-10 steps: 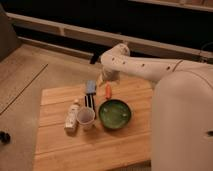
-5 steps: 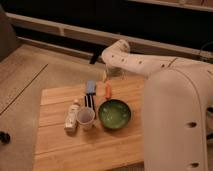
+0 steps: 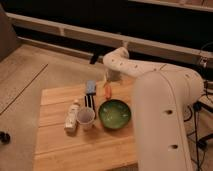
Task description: Place the pepper in the ceramic bowl
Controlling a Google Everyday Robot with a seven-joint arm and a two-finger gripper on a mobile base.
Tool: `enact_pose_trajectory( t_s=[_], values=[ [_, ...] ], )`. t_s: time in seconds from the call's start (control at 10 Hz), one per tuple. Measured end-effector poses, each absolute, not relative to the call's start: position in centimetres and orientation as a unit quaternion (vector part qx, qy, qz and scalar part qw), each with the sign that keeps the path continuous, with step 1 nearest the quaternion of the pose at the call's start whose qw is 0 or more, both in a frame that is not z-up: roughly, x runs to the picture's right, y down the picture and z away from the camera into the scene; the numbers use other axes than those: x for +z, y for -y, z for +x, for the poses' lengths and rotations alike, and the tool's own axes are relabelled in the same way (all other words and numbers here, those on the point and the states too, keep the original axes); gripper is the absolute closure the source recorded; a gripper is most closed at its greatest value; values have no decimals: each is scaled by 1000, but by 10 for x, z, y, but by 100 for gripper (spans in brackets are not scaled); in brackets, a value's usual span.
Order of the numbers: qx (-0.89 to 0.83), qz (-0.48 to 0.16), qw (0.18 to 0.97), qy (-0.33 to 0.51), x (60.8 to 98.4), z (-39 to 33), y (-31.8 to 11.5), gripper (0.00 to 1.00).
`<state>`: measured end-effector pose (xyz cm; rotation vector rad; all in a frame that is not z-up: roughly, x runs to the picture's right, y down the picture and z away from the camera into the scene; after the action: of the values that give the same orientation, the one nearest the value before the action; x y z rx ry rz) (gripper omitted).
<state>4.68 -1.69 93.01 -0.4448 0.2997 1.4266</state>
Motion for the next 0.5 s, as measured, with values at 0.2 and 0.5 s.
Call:
enact_pose_trajectory(
  t_s=[0.2,0.5],
  values=[
    [645,-220,719,-138,945,42,9,35],
    [636,-249,713,-157,965,33,-8,35]
  ],
)
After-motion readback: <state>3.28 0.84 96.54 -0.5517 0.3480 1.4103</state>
